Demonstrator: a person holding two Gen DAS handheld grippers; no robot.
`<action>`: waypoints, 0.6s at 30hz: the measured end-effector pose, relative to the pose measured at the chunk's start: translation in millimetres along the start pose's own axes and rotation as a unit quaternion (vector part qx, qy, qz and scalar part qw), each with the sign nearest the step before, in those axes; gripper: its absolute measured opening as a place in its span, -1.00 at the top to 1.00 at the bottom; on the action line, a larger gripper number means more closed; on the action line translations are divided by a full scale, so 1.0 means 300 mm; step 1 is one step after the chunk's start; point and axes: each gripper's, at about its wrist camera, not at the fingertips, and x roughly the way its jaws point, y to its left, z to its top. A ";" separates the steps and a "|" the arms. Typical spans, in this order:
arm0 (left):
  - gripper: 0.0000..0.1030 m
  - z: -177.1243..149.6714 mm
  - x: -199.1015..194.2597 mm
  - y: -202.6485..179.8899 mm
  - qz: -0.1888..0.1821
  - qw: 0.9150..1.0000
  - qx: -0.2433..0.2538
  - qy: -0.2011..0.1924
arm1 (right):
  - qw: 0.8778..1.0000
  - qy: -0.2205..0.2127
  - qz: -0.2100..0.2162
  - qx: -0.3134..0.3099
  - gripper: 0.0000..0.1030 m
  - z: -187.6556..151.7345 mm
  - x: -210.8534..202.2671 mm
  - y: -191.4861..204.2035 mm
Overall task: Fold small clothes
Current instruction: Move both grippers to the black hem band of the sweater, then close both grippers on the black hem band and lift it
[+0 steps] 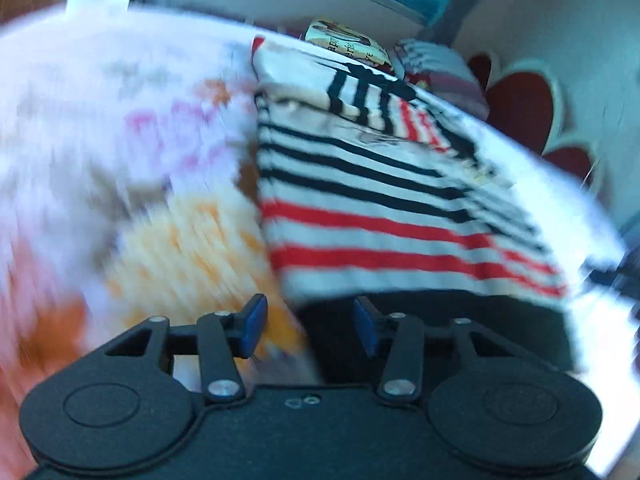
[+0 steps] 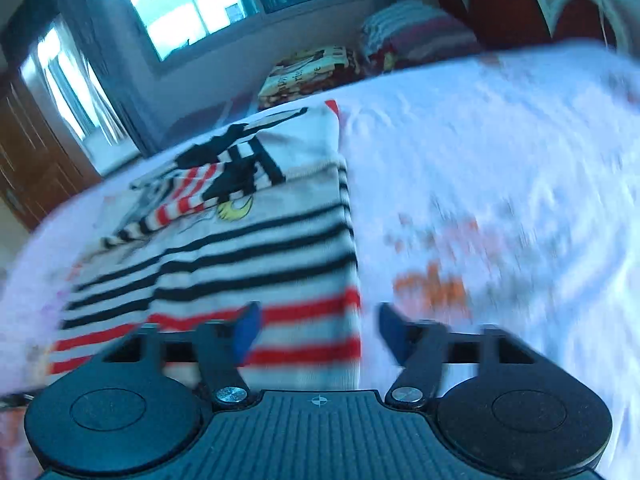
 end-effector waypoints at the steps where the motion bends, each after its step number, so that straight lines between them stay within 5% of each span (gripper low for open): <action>1: 0.27 -0.024 -0.011 -0.006 -0.016 1.000 -0.018 0.007 | 1.000 0.008 0.018 0.024 0.15 -0.019 -0.022 -0.028; 10: 0.24 -0.179 -0.028 -0.025 -0.065 0.989 -0.133 -0.009 | 0.987 0.071 0.100 0.108 0.15 -0.181 -0.088 -0.166; 18: 0.26 -0.152 0.009 0.015 -0.083 0.980 -0.179 -0.024 | 0.975 0.085 0.138 0.154 0.16 -0.179 -0.012 -0.206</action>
